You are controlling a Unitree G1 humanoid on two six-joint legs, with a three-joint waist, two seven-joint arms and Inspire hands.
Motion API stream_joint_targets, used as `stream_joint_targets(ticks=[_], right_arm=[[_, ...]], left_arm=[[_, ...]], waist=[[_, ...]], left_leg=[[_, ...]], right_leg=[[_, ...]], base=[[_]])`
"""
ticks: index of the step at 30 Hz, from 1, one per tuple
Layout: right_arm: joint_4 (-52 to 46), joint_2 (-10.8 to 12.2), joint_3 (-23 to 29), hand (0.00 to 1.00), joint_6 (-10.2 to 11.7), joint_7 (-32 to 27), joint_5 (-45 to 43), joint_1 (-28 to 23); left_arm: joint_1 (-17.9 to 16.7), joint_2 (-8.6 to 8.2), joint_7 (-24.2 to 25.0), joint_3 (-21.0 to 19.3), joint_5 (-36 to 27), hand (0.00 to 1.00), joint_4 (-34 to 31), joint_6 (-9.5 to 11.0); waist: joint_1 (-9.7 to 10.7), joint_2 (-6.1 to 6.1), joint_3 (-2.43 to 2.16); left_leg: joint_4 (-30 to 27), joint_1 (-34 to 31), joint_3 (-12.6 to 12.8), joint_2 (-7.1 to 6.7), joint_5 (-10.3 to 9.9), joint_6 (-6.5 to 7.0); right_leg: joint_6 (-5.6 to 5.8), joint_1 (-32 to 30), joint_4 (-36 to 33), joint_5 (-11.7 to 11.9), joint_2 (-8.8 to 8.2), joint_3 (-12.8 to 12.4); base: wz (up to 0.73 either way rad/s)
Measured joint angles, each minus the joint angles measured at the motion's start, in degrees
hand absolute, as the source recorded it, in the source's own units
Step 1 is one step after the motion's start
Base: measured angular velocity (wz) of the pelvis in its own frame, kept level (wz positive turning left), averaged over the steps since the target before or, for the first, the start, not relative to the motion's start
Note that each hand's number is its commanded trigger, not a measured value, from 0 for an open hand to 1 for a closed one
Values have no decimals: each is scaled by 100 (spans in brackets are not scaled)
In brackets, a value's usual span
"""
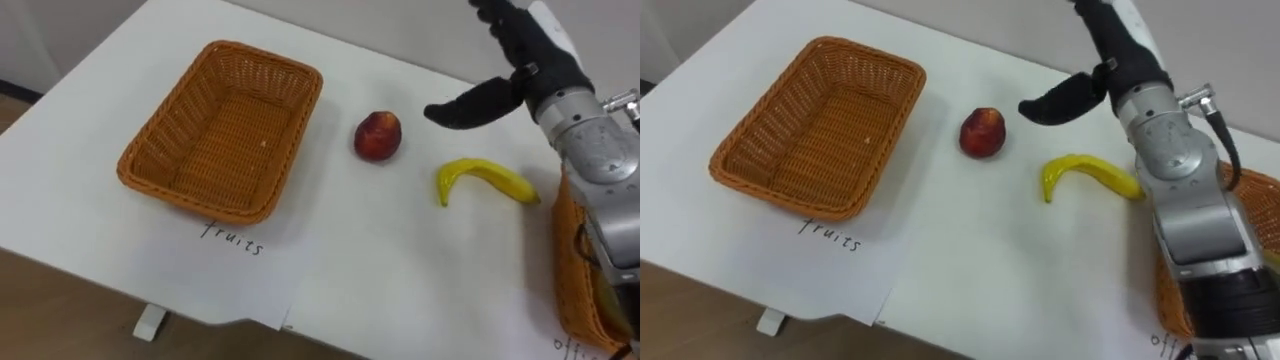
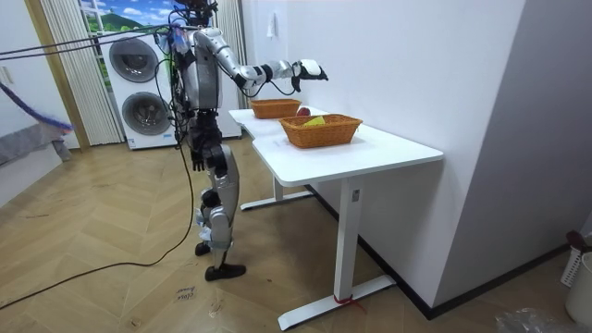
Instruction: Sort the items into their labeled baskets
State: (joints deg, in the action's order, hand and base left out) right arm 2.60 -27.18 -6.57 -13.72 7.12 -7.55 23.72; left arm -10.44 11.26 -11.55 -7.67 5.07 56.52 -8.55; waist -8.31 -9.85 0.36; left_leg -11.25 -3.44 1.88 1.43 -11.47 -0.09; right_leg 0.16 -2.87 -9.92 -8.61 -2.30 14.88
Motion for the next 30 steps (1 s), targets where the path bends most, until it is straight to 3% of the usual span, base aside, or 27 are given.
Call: stream_joint_targets(ticks=[4,14,20,30], right_arm=[[117,-141,-35,0,-4,205,-18,25],[117,-310,-71,0,0,856,-797,24],[116,-417,-71,0,-3,1190,-1357,23],[115,-464,-71,0,-10,1572,-1538,23]], left_arm=[[116,97,17,0,-65,0,98,22],[159,198,179,-12,-95,0,557,117],[208,283,231,-46,-56,0,769,114],[203,314,222,-67,-60,0,766,132]], waist=[[22,-108,32],[53,-166,38],[59,-282,9],[59,-288,5]], left_leg=[[0,-31,6,0,0,0],[15,-71,23,1,-1,0],[-6,-72,28,-3,-1,0],[-18,-17,88,10,-1,0]], right_leg=[[0,-20,24,0,6,-41],[1,-43,42,0,8,-26],[0,-42,37,1,5,-47],[-13,-16,16,26,9,-73]], base=[[0],[1],[0],[-2]])
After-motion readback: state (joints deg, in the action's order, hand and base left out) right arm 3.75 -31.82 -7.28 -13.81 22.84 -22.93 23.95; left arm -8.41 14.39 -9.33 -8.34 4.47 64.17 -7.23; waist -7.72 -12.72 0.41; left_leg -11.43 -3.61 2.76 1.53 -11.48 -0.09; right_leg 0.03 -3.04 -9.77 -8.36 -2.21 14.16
